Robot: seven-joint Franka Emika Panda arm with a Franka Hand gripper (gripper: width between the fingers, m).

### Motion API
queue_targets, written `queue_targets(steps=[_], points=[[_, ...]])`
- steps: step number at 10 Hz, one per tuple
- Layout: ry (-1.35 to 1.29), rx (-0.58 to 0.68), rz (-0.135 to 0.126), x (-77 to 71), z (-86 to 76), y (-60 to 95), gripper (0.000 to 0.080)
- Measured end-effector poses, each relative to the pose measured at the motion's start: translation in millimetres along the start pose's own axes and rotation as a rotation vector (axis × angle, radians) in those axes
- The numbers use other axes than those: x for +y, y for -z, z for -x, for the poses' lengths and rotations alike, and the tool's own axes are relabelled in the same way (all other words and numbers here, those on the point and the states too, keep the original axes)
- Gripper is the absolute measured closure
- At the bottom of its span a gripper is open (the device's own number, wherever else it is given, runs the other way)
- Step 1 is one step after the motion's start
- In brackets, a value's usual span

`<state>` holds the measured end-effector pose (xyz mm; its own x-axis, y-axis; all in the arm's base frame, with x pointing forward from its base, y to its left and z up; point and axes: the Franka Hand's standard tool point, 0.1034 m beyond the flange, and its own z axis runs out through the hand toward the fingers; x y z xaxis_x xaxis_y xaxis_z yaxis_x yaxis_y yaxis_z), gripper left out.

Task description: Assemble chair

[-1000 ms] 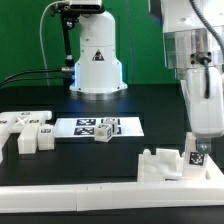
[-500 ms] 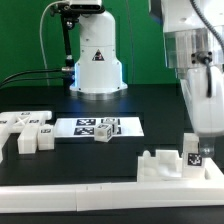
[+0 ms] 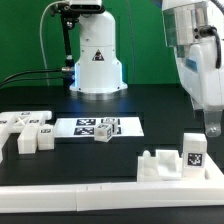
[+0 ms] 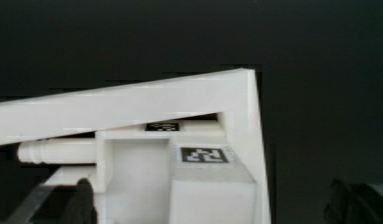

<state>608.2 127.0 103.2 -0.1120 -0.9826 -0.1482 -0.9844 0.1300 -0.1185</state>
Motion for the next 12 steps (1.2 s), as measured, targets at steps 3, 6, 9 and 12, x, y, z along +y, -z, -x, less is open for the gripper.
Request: queue_targets(steps=[3, 6, 9, 12], points=[[0.053, -0.001, -0.001, 1.4, -2.8, -0.9, 0.015], [0.251, -0.021, -0.006, 23.4, -31.8, 12.6, 0.015], [0.471, -0.011, 0.004, 32.4, -30.1, 12.7, 0.015], [0.718, -0.01, 0.005, 33.7, -34.4, 12.3, 0.015]])
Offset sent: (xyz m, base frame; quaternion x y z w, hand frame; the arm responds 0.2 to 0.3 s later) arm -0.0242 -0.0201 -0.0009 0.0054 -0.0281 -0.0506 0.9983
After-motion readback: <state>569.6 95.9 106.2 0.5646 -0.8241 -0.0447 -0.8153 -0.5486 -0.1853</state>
